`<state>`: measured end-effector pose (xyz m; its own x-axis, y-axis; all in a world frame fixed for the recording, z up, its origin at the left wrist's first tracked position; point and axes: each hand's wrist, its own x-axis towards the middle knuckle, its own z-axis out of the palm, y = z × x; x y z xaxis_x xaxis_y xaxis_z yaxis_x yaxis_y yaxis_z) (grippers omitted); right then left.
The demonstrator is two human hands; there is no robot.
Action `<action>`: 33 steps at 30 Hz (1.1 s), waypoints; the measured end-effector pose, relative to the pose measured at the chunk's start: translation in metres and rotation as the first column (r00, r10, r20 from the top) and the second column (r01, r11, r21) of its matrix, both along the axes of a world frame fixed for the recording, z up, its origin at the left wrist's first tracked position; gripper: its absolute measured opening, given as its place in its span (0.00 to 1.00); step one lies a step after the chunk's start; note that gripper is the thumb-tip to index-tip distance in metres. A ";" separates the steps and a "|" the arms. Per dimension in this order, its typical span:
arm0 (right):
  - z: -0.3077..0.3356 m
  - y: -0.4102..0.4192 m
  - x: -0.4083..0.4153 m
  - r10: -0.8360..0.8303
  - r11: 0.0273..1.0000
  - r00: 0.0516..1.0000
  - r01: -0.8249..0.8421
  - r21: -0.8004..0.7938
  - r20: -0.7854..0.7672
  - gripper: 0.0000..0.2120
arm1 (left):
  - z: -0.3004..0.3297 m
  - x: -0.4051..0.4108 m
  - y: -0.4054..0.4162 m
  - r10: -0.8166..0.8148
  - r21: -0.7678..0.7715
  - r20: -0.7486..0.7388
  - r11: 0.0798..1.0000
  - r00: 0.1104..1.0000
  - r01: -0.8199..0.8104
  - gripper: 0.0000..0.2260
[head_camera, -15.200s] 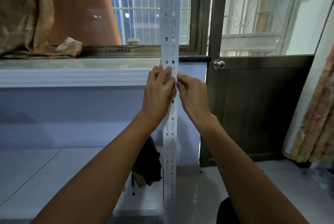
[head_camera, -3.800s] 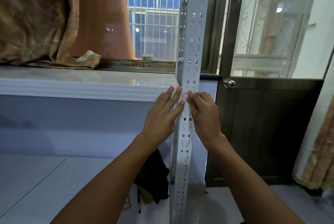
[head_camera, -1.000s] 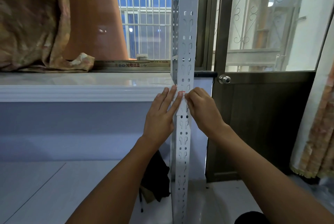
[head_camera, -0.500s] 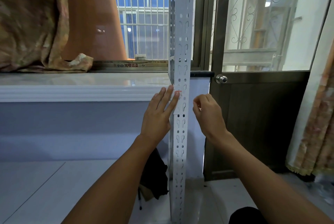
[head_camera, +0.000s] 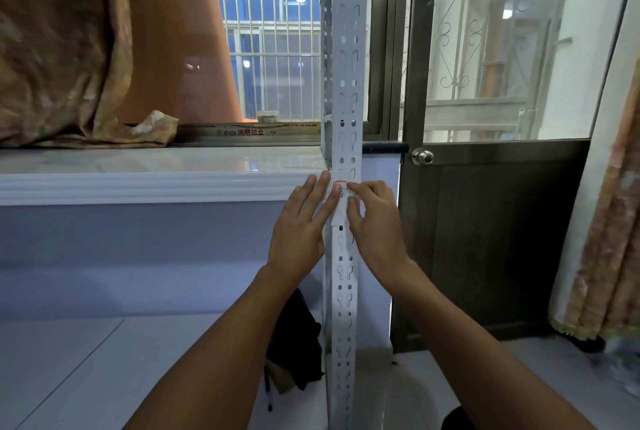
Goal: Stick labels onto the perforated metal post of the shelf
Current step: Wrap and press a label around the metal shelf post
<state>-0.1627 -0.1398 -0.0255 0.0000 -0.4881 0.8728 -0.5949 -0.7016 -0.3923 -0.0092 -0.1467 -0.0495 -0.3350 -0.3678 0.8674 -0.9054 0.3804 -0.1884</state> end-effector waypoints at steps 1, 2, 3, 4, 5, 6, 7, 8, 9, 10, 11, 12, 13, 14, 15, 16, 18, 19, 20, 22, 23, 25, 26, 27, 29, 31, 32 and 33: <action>-0.003 0.003 0.005 0.009 0.999 0.999 -0.011 0.039 0.051 0.14 | -0.001 0.000 -0.001 -0.003 -0.008 -0.002 1.000 1.000 0.003 0.30; -0.006 0.005 0.012 0.017 0.997 0.995 -0.025 0.077 0.102 0.15 | -0.002 0.000 -0.003 -0.007 -0.014 -0.009 1.000 1.000 0.007 0.31; -0.008 0.007 0.018 0.020 0.994 0.988 -0.037 0.107 0.153 0.15 | -0.003 0.001 -0.005 -0.011 -0.018 -0.018 1.000 1.000 0.011 0.32; -0.011 0.009 0.023 0.019 0.991 0.979 -0.045 0.124 0.204 0.15 | -0.004 0.001 -0.006 -0.014 -0.018 -0.024 1.000 1.000 0.014 0.34; -0.012 0.011 0.028 0.018 0.990 0.966 -0.054 0.134 0.259 0.14 | -0.004 0.001 -0.007 -0.015 -0.012 -0.025 1.000 1.000 0.015 0.35; -0.012 0.012 0.032 0.018 0.988 0.950 -0.065 0.141 0.313 0.14 | -0.004 0.001 -0.007 -0.014 -0.003 -0.022 1.000 1.000 0.014 0.36; -0.011 0.014 0.035 0.021 0.986 0.931 -0.079 0.147 0.364 0.13 | -0.004 0.002 -0.007 -0.012 0.004 -0.015 1.000 1.000 0.012 0.36; -0.009 0.013 0.036 0.026 0.984 0.912 -0.094 0.149 0.409 0.12 | -0.004 0.003 -0.007 -0.010 0.008 -0.008 1.000 1.000 0.010 0.36; -0.008 0.013 0.036 0.032 0.982 0.893 -0.111 0.151 0.448 0.11 | -0.003 0.004 -0.007 -0.007 0.009 0.000 1.000 1.000 0.007 0.35; -0.007 0.011 0.035 0.037 0.980 0.878 -0.125 0.154 0.478 0.10 | -0.003 0.004 -0.006 -0.004 0.009 0.005 1.000 1.000 0.004 0.35; -0.006 0.009 0.033 0.042 0.978 0.864 -0.138 0.158 0.501 0.09 | -0.003 0.004 -0.006 -0.002 0.005 0.007 1.000 1.000 0.002 0.35; -0.005 0.008 0.032 0.045 0.976 0.855 -0.149 0.160 0.517 0.09 | -0.004 0.003 -0.006 0.001 -0.002 0.004 1.000 1.000 -0.001 0.35; -0.005 0.005 0.031 0.048 0.974 0.847 -0.158 0.165 0.529 0.08 | -0.004 0.002 -0.007 0.002 -0.008 -0.003 1.000 1.000 -0.002 0.36; -0.004 0.004 0.031 0.050 0.972 0.842 -0.166 0.169 0.538 0.08 | -0.005 0.001 -0.007 0.002 -0.010 -0.009 1.000 1.000 -0.002 0.36; -0.003 0.003 0.030 0.051 0.969 0.836 -0.173 0.174 0.546 0.07 | -0.005 0.001 -0.007 0.002 -0.010 -0.015 1.000 1.000 -0.002 0.36; -0.002 0.003 0.030 0.053 0.967 0.831 -0.181 0.180 0.554 0.06 | -0.006 0.000 -0.007 0.001 -0.010 -0.018 1.000 1.000 -0.001 0.36; 0.000 0.002 0.029 0.064 0.958 0.811 -0.213 0.191 0.582 0.04 | -0.006 0.000 -0.007 -0.001 -0.010 -0.016 1.000 1.000 0.001 0.36; 0.002 0.002 0.028 0.074 0.953 0.799 -0.234 0.195 0.596 0.04 | -0.006 0.000 -0.008 -0.003 -0.012 -0.014 1.000 1.000 0.003 0.36; 0.003 0.001 0.027 0.083 0.948 0.792 -0.250 0.198 0.605 0.04 | -0.006 0.000 -0.008 -0.006 -0.014 -0.015 1.000 1.000 0.006 0.36; 0.005 0.000 0.027 0.090 0.939 0.787 -0.272 0.212 0.610 0.05 | -0.006 0.000 -0.009 -0.011 -0.017 -0.022 1.000 1.000 0.011 0.36; 0.006 -0.001 0.027 0.087 0.936 0.789 -0.274 0.221 0.608 0.05 | -0.007 -0.001 -0.009 -0.011 -0.015 -0.025 1.000 1.000 0.010 0.36; 0.006 -0.003 0.027 0.078 0.935 0.806 -0.263 0.237 0.586 0.05 | -0.008 -0.003 -0.010 -0.003 -0.011 -0.033 1.000 0.999 0.003 0.36; 0.006 -0.006 0.025 0.079 0.934 0.821 -0.259 0.245 0.565 0.05 | -0.009 -0.003 -0.010 0.000 -0.008 -0.035 1.000 0.999 0.000 0.35; 0.006 -0.008 0.023 0.088 0.933 0.842 -0.258 0.252 0.533 0.05 | -0.009 -0.003 -0.010 0.002 -0.004 -0.034 1.000 0.999 -0.002 0.34; 0.006 -0.011 0.018 0.108 0.933 0.890 -0.244 0.263 0.443 0.04 | -0.008 -0.001 -0.011 0.006 -0.004 -0.016 1.000 1.000 -0.006 0.33; 0.007 -0.012 0.015 0.106 0.951 0.917 -0.207 0.232 0.384 0.03 | -0.008 0.002 -0.011 0.004 -0.011 -0.004 1.000 1.000 -0.004 0.33; 0.007 -0.011 0.014 0.101 0.965 0.924 -0.181 0.190 0.370 0.03 | -0.007 0.002 -0.011 0.002 -0.011 -0.003 1.000 1.000 -0.002 0.33; 0.007 -0.009 0.014 0.096 0.978 0.930 -0.155 0.142 0.356 0.04 | -0.008 0.002 -0.011 0.001 -0.009 -0.004 1.000 1.000 -0.001 0.34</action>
<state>-0.1485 -0.1486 -0.0183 -0.2156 -0.6403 0.7373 -0.3131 -0.6698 -0.6733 -0.0072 -0.1576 -0.0572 -0.3313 -0.3606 0.8719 -0.9065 0.3779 -0.1881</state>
